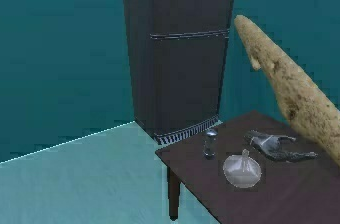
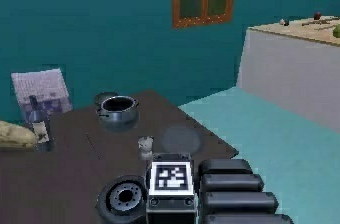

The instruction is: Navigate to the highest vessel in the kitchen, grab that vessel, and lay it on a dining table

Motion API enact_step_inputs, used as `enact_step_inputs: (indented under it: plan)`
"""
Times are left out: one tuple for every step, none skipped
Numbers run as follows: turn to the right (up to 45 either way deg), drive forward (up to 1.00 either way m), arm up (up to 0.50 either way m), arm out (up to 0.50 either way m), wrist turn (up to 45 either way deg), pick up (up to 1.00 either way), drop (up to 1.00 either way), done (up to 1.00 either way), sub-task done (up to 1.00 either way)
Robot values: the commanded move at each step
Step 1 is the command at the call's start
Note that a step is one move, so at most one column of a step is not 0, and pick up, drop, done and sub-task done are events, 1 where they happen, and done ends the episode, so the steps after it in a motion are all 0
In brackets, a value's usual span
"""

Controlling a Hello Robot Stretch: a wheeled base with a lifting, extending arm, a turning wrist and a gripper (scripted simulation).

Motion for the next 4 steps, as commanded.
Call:
enact_step_inputs:
  plan:
    - [-15.0, 0.0, 0.0, 0.0, 0.0, 0.0, 0.0, 0.0, 0.0]
    - [0.0, 0.0, 0.0, 0.48, 0.0, 0.0, 0.0, 0.0, 0.0]
    - [0.0, 0.0, 0.0, 0.0, 39.0, 0.0, 0.0, 0.0, 0.0]
    - [0.0, 0.0, -0.14, 0.0, 0.0, 0.0, 0.0, 0.0, 0.0]
